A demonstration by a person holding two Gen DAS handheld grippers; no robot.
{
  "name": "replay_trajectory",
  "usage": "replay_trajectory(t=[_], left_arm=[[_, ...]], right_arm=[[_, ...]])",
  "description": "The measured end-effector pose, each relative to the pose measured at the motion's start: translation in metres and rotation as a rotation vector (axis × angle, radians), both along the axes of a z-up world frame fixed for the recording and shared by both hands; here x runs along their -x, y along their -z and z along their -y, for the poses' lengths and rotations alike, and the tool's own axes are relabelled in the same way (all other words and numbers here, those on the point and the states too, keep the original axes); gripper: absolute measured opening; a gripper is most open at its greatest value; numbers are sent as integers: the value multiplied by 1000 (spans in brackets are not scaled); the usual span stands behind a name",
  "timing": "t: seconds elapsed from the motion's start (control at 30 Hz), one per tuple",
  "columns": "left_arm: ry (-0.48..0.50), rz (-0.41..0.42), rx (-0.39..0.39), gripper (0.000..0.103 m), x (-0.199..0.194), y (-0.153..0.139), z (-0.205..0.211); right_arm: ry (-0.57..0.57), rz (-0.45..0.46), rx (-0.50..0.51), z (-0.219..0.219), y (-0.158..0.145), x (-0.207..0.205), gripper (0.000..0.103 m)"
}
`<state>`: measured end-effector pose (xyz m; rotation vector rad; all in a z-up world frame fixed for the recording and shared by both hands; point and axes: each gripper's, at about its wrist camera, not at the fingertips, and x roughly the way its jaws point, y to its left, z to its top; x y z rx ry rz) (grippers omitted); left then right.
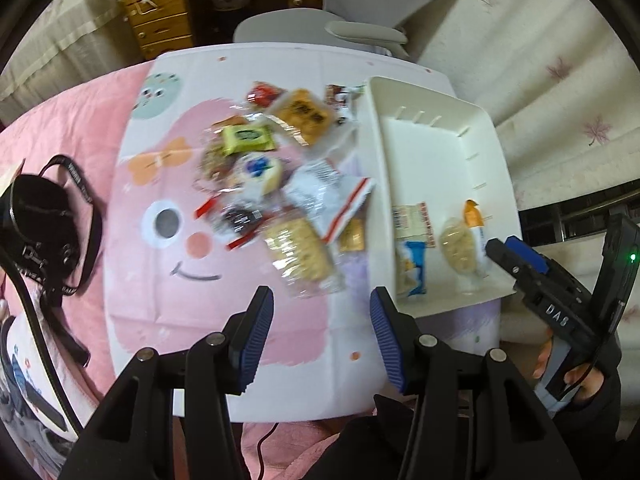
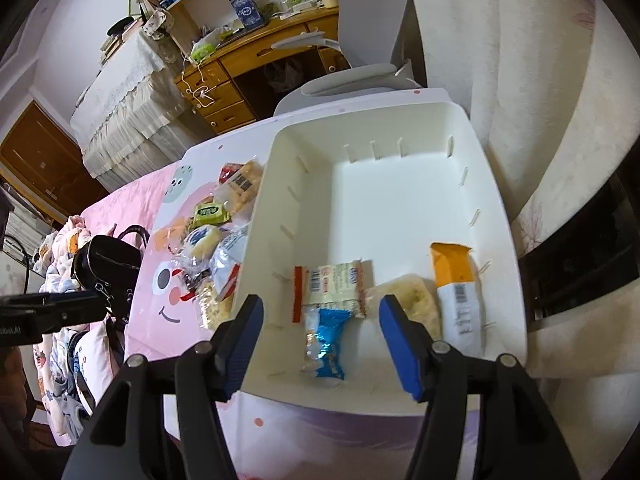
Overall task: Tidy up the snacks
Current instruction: 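Open the left tool over the tray while the right tool releases the OATS bar inside, then withdraw both open tools from the tray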
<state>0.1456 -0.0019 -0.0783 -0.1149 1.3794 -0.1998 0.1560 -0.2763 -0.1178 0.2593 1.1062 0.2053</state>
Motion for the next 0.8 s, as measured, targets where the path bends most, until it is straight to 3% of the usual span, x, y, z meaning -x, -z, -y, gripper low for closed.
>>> replay_trajectory(t=[0.43,0.8], left_arm=[[78,20,-8,49,16,-5,-91],[244,37,-4,49,5,-2,-135]], right_arm=[[63,-6,23,-84,-14,31,67],[188,-5,35,-146,-13,62,68]])
